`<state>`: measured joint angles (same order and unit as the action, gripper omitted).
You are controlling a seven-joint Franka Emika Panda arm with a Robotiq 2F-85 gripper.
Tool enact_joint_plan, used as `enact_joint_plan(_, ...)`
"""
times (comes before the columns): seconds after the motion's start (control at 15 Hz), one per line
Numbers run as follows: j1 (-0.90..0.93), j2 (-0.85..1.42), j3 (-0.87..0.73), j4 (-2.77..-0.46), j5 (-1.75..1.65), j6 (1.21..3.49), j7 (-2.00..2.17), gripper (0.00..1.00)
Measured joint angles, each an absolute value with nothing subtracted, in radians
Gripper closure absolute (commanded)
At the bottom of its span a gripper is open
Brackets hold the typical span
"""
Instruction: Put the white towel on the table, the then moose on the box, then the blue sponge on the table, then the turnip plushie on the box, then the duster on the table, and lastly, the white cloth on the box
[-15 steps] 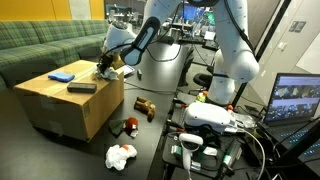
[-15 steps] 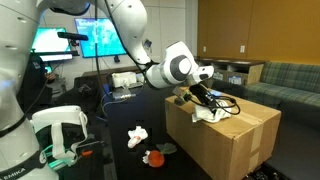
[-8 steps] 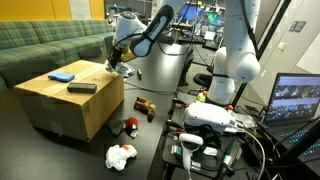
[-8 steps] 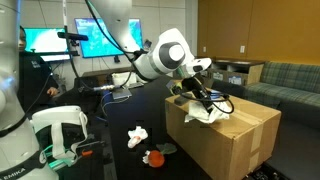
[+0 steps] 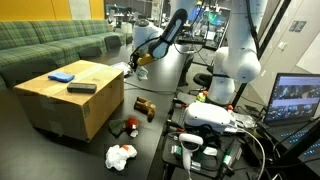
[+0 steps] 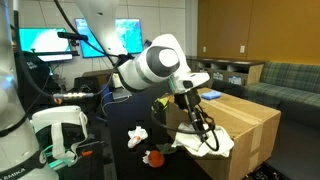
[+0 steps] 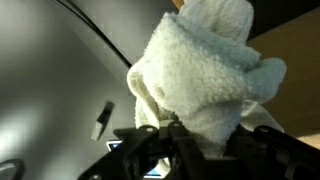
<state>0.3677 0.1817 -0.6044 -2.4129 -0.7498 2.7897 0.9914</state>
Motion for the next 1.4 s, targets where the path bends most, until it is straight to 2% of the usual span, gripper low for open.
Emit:
enact_joint_plan(0.53,0.077,0.31,-0.454,-2.487,-0.744,2.828,1.007,0.86)
enact_joint_plan(0.93,-0.002,0.466,-0.416,-2.447,-0.604,2.917,0.947,0.86)
enact_joint_plan(1.0,-0.001,0.486,-0.411,-2.438,-0.564,2.928,0.921,0.46)
enact_joint_plan(1.07,0.002,0.503,-0.407,-2.427,-0.526,2.933,0.897,0.45)
enact_joint_plan(1.4,0.033,0.565,-0.404,-2.372,-0.34,2.937,0.779,0.09)
